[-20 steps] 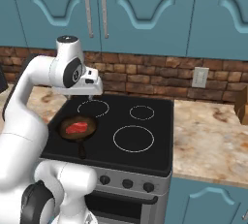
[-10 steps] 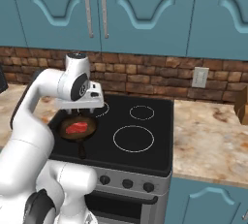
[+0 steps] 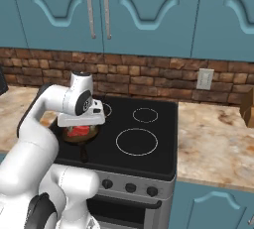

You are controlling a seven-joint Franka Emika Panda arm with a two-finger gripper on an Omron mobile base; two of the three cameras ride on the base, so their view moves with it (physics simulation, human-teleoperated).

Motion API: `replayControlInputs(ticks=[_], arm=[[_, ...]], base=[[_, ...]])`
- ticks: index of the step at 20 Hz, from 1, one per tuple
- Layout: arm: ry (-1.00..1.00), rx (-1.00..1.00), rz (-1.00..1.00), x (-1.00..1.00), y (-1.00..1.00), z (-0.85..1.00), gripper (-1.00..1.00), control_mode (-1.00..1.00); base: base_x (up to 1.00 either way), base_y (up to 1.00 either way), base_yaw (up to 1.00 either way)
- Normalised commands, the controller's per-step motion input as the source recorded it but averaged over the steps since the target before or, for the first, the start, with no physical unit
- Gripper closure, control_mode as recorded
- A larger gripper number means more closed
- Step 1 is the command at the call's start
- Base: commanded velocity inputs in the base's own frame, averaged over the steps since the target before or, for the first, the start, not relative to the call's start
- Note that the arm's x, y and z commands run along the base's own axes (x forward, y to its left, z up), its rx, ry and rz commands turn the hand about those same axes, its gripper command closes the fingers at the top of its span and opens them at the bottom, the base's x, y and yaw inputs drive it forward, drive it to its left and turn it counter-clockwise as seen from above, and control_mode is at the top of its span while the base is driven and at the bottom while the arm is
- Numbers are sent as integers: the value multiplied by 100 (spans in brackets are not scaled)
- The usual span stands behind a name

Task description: Pick up the pan with the steak in it and place it on the dining table. Then place the steak on the plate.

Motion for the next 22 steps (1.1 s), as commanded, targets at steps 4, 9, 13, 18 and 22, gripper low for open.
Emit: replayControlInputs(ticks=[4,9,13,18,22], arm=[[8,0,6,-5,21,-70,-100,-100],[6,0,6,-3,13,-70,-100,-100],[2,0,5,0,8,-61,-100,-100],[-2,-1,4,0,4,-32,-100,-100],[-6,0,2,4,1,-21,-100,-100]], base=[[0,0,0],[0,0,0],[0,0,0],[0,0,0],[0,0,0]])
